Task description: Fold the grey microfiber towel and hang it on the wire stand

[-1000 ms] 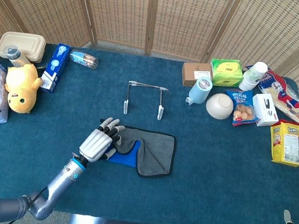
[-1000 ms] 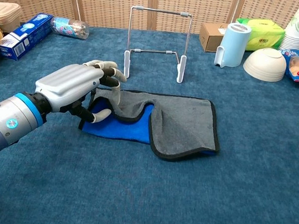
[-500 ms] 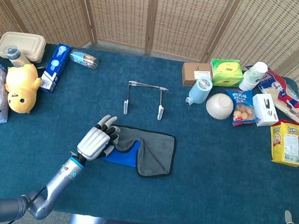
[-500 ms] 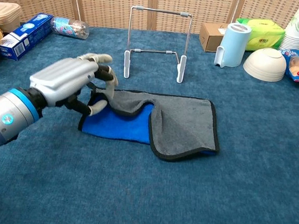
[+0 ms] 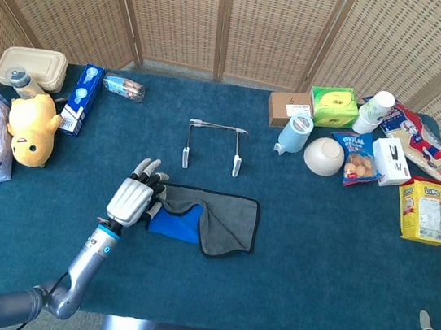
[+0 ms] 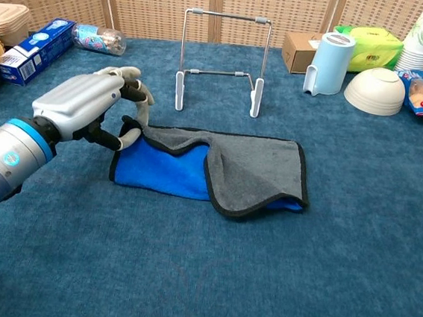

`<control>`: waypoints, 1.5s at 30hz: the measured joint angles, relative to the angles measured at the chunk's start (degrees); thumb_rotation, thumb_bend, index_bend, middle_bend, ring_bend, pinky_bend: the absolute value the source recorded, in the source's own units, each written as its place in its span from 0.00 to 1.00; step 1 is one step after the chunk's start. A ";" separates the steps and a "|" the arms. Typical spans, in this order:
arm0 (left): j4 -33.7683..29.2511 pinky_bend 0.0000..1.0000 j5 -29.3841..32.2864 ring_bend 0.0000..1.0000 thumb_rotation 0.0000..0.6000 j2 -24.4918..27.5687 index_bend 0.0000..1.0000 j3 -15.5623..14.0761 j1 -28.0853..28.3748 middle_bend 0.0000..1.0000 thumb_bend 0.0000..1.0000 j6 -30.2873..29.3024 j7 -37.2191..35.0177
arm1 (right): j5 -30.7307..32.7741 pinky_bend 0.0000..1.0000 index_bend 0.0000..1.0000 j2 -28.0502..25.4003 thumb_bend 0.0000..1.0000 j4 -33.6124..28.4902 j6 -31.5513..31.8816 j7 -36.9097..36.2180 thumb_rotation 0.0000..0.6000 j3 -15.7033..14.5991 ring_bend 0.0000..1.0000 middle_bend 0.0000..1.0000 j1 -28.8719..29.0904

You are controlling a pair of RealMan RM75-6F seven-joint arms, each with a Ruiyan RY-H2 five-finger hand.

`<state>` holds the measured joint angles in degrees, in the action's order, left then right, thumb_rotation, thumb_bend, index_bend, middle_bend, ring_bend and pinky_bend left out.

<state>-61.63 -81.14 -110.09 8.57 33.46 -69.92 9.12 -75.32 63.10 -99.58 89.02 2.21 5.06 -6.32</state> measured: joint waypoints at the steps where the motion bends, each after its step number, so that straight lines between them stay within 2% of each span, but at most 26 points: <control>1: 0.16 0.00 0.59 0.03 1.00 -0.49 0.58 0.20 -0.15 0.27 0.56 0.06 0.13 | 0.00 0.00 0.09 -0.03 0.28 0.03 -0.01 -0.08 1.00 -0.01 0.00 0.08 -0.03; 11: 1.81 0.00 3.29 0.00 1.00 -2.68 0.45 1.79 -0.63 0.20 0.52 0.78 1.29 | 0.14 0.00 0.09 -0.11 0.28 0.28 -0.22 -0.38 1.00 -0.01 0.00 0.08 -0.10; 17: 2.44 0.00 3.54 0.00 1.00 -3.06 0.30 2.36 -0.44 0.11 0.44 0.40 1.75 | 0.33 0.00 0.09 -0.04 0.28 0.42 -0.50 -0.42 1.00 0.03 0.00 0.08 -0.03; 24: 3.42 0.00 3.78 0.00 1.00 -3.77 0.14 2.47 -0.53 0.02 0.46 0.05 2.27 | 0.45 0.00 0.09 -0.05 0.28 0.48 -0.63 -0.44 1.00 0.04 0.00 0.09 -0.03; 28: 3.81 0.00 3.69 0.00 1.00 -4.03 0.13 2.50 -0.39 0.02 0.50 -0.04 2.54 | 0.47 0.00 0.09 -0.07 0.28 0.48 -0.59 -0.50 1.00 0.01 0.00 0.09 -0.12; 45: 6.88 0.00 5.14 0.00 1.00 -5.14 0.12 4.49 1.17 0.01 0.51 0.84 4.31 | 0.40 0.00 0.10 -0.30 0.28 0.37 -0.07 -0.86 1.00 -0.05 0.00 0.09 -0.61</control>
<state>-54.75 -76.00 -115.23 13.06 34.63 -69.07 13.43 -74.92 62.80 -99.21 88.95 1.35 5.00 -6.94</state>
